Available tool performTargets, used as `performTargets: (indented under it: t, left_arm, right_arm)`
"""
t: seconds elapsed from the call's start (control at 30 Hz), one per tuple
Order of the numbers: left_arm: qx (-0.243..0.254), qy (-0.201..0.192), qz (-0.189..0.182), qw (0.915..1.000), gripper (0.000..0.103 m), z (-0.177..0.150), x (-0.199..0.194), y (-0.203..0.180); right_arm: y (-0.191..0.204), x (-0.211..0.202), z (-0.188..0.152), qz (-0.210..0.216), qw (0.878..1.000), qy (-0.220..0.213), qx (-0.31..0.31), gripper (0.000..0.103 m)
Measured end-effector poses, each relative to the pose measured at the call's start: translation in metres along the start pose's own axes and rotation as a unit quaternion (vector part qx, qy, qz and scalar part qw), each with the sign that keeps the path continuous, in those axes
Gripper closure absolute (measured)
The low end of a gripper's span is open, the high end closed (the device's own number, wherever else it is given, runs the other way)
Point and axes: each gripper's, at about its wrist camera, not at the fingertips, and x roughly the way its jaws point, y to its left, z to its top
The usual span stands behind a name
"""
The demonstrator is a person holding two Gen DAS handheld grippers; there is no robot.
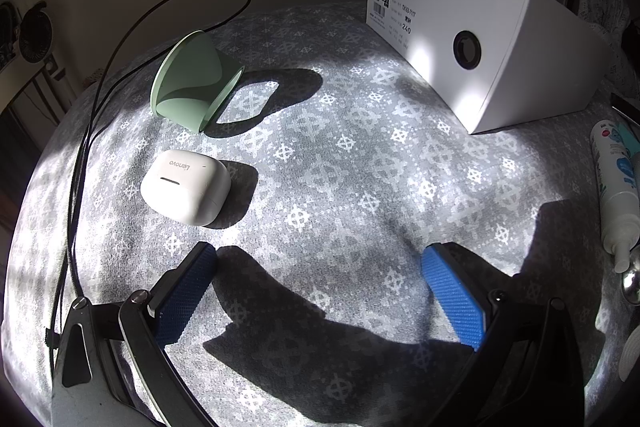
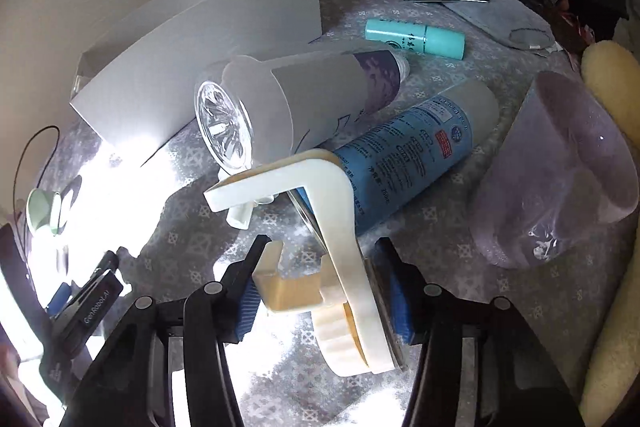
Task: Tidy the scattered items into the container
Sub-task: 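Carry the cream holder over the white box and release it inside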
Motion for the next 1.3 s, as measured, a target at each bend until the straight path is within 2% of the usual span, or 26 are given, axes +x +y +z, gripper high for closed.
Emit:
performTargets:
  t: [0.1, 0.33, 0.5, 0.6, 0.7, 0.83, 0.97, 1.03, 1.13, 1.23, 1.27, 1.3]
  left_arm:
    - [0.0, 0.0, 0.0, 1.0, 0.0, 0.0, 0.0, 0.0]
    - [0.0, 0.0, 0.0, 1.0, 0.0, -0.001, -0.001, 0.0]
    - [0.0, 0.0, 0.0, 1.0, 0.0, -0.001, -0.001, 0.0]
    - [0.0, 0.0, 0.0, 1.0, 0.0, -0.001, -0.001, 0.0]
    - [0.0, 0.0, 0.0, 1.0, 0.0, -0.001, -0.002, 0.0]
    - [-0.001, 0.0, 0.0, 1.0, 0.0, -0.002, -0.002, 0.0]
    - [0.0, 0.0, 0.0, 1.0, 0.0, -0.002, -0.002, 0.001]
    - [-0.001, -0.001, 0.0, 1.0, 0.0, -0.002, -0.002, 0.0]
    - [0.0, -0.001, 0.0, 1.0, 0.0, -0.002, -0.002, 0.0]
    - [0.0, -0.001, 0.0, 1.0, 0.0, -0.003, -0.003, -0.001]
    - [0.0, -0.001, 0.0, 1.0, 0.0, -0.003, -0.003, 0.0]
    - [0.0, -0.001, 0.0, 1.0, 0.0, -0.003, -0.003, -0.001]
  right_arm:
    - [-0.008, -0.01, -0.001, 0.062, 0.997, -0.02, 0.049, 0.059]
    - [-0.022, -0.02, -0.002, 0.165, 0.976, -0.047, 0.133, 0.06]
    - [-0.021, -0.037, -0.002, 0.227, 0.959, -0.087, 0.147, 0.06]
    - [-0.012, -0.06, 0.006, 0.244, 0.953, -0.122, 0.13, 0.06]
    - [0.006, -0.085, 0.034, 0.256, 0.946, -0.164, 0.11, 0.06]
    - [0.045, -0.092, 0.098, 0.283, 0.934, -0.195, 0.097, 0.06]
    - [0.102, -0.068, 0.15, 0.276, 0.94, -0.196, 0.042, 0.06]
    - [0.121, -0.04, 0.162, 0.261, 0.949, -0.173, 0.028, 0.06]
    - [0.135, -0.004, 0.16, 0.231, 0.964, -0.127, 0.026, 0.06]
    - [0.137, 0.006, 0.152, 0.21, 0.969, -0.128, 0.008, 0.057]
    - [0.136, 0.007, 0.152, 0.206, 0.97, -0.131, 0.002, 0.051]
    - [0.139, 0.007, 0.152, 0.202, 0.969, -0.14, -0.006, 0.051]
